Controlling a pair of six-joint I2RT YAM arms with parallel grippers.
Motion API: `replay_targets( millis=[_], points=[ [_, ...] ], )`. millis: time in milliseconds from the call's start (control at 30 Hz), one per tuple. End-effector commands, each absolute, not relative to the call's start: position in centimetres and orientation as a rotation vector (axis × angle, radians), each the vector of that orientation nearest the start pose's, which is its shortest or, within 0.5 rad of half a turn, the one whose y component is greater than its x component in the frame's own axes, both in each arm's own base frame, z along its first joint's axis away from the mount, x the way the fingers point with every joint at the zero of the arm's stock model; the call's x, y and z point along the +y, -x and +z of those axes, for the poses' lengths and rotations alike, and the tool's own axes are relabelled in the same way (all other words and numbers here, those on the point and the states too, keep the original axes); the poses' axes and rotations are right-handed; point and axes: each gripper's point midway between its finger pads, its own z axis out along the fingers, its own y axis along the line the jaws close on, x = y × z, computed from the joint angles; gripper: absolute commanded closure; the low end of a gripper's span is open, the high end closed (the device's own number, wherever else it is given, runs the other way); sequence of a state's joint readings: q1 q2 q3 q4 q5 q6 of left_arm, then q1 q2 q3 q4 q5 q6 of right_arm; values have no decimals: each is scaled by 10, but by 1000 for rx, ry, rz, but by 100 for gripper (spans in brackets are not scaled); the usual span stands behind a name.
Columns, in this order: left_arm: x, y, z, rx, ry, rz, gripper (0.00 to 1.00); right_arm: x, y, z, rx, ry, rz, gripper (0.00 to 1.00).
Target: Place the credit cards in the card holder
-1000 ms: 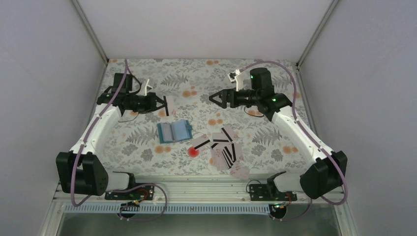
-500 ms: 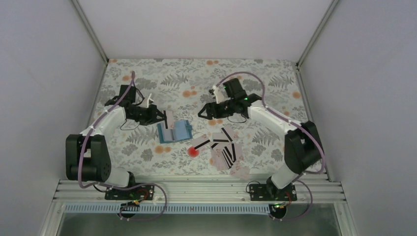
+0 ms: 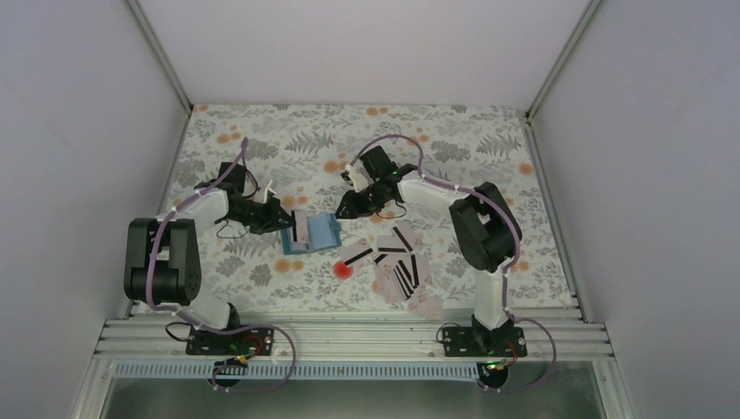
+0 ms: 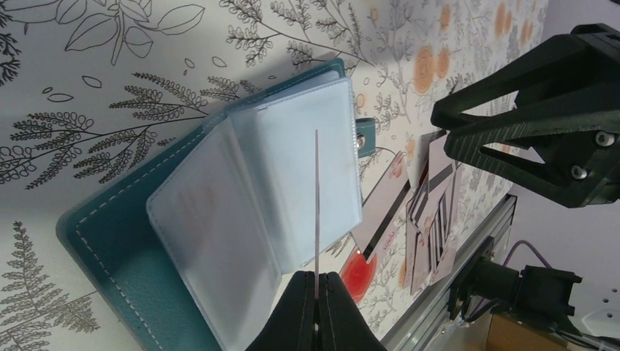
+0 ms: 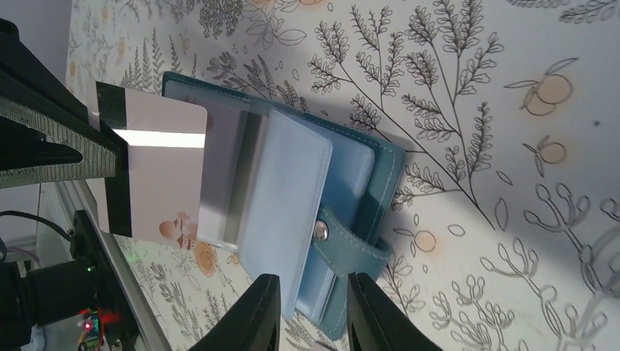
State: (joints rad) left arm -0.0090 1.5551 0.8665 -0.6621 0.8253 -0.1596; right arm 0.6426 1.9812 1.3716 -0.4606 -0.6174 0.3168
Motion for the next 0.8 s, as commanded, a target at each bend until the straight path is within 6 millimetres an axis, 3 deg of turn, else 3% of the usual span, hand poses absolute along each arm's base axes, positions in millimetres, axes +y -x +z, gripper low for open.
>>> replay_targets(
  millis=[0,333,767],
  points=[
    [-128,-285,76,2734,33,-1240,98,373,-313,75,2678,719,1166,76],
    [-129,-281,60,2759,70,-1276,98,381,-311,60,2712,718,1226,76],
    [-132,-269,54,2778,150,-1335,98,385,-311,54,2719,709,1259,78]
  ],
)
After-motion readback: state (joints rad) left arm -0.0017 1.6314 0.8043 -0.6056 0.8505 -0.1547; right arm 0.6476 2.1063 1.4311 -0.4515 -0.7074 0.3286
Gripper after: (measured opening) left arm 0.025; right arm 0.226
